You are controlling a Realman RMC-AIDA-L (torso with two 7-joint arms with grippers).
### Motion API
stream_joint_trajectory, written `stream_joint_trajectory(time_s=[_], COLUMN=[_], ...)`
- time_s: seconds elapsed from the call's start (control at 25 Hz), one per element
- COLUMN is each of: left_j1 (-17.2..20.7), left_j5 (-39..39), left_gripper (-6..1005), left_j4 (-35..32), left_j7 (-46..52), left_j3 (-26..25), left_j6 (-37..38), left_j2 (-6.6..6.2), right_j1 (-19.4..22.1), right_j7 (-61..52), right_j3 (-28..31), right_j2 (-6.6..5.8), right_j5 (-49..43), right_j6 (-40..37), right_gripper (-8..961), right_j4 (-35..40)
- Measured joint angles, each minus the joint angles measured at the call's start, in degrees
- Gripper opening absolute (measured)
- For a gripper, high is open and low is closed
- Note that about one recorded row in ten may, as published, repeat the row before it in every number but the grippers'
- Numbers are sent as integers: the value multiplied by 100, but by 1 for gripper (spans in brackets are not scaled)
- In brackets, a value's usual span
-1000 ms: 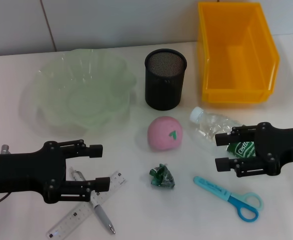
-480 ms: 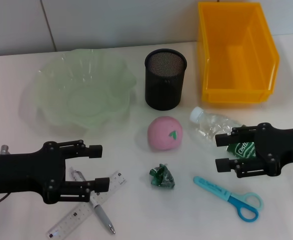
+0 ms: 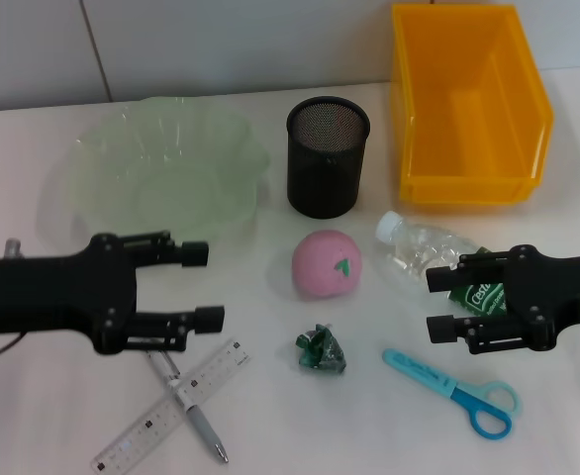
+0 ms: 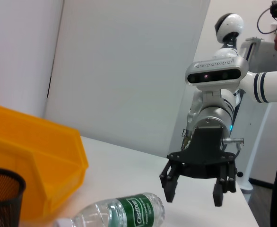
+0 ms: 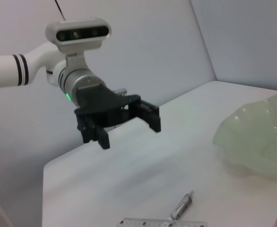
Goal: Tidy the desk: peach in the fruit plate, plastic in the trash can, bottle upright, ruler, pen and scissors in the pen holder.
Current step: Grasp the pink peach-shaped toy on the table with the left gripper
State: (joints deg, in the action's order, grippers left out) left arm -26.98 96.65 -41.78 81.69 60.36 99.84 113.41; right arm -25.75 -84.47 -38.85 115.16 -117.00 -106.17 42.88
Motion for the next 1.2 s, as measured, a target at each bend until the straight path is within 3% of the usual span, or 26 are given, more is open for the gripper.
stream_joint_trajectory(time_s=[0.32,0.96,1.2], left_j1=[-274,-186,-586], left_j5=[275,290,497], left_gripper=[813,813,812], left_j4=[-161,-221,-625], left_j7=[135,53,-264], left_j3=[-60,-81,-79], left_j6=[-99,-87,-416], left_j2=[28,65,47], right_j1=[-13,-7,-2], right_j7=[-27,-34,-43], right_j3=[0,1,1], right_j2=[-3,-4,-7], right_j5=[2,2,-1], right_j6=[-6,-18,20], right_gripper=[704,704,704], right_j4=[0,1,0])
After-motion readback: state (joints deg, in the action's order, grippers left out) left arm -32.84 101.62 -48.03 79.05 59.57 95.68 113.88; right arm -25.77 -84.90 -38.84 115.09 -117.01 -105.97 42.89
